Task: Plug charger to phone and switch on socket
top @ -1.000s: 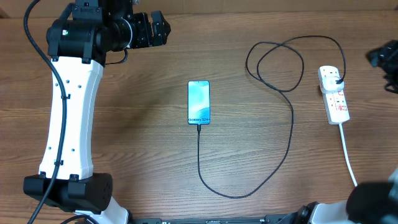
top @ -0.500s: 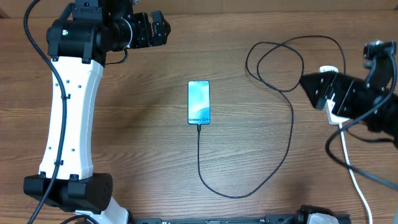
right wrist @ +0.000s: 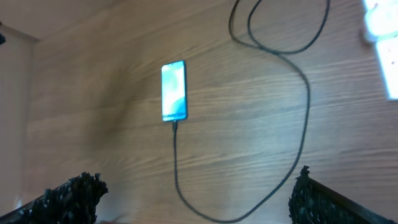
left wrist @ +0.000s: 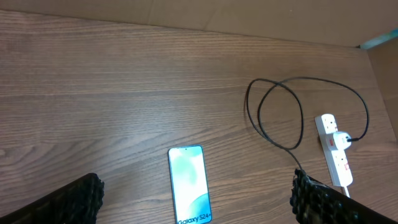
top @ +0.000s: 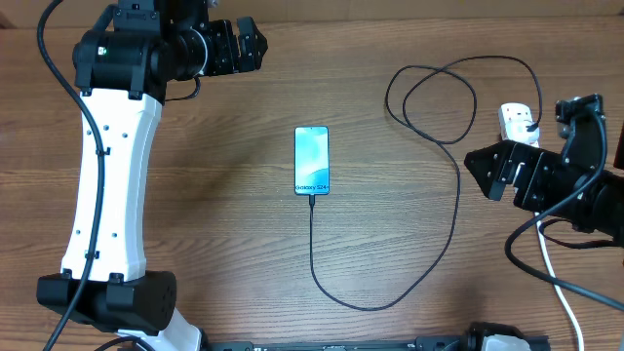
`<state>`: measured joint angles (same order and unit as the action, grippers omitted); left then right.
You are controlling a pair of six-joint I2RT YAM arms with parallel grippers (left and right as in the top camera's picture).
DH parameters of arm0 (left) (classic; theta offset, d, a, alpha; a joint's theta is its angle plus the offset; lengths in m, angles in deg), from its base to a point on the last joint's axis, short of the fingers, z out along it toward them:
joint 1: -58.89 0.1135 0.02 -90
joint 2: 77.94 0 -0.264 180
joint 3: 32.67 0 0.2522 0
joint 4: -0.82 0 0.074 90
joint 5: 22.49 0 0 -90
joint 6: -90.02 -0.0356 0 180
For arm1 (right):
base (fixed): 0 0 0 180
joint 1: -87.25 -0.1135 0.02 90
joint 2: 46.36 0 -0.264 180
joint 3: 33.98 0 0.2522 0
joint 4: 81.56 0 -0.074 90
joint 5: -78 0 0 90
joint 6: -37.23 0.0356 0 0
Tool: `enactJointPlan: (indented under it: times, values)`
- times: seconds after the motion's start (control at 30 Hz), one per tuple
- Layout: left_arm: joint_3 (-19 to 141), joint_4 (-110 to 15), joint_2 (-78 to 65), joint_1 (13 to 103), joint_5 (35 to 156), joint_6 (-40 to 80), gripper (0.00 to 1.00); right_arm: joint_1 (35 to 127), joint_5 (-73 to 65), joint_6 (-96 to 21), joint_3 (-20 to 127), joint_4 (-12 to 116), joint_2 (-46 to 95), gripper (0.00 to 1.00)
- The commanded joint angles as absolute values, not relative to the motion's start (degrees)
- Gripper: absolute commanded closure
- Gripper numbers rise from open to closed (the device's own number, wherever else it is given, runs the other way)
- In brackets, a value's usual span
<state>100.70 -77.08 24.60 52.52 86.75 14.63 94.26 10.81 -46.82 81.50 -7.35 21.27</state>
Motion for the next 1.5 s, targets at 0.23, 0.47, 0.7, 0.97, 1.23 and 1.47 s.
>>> enactJointPlan:
  times: [0.23, 0.47, 0.7, 0.97, 1.23, 1.47]
  values:
    - [100.8, -77.0, 25.1, 52.5, 86.4, 14.2, 0.00, 86.5, -2.3, -47.3, 64.2, 17.8, 7.7, 0.00]
    - [100.8, -77.0, 25.1, 52.5, 86.4, 14.1, 0.00, 86.2, -6.2, -47.3, 43.5, 34.2, -6.8, 0.00]
    - [100.8, -77.0, 25.1, 52.5, 86.4, 14.2, 0.00, 86.3, -11.3, -47.3, 26.2, 44.8, -19.7, 0.00]
    - [100.8, -77.0, 25.1, 52.5, 86.4, 14.2, 0.00, 86.2, -11.4, -47.3, 9.5, 56.7, -31.8, 0.00]
    - [100.8, -77.0, 25.1, 52.5, 86.4, 14.1, 0.00, 86.2, -11.1, -47.3, -5.0, 70.3, -40.2, 0.00]
    - [100.8, -77.0, 25.1, 52.5, 86.4, 14.2, 0.00, 86.3, -11.1, -47.3, -13.6, 78.8, -46.3, 0.00]
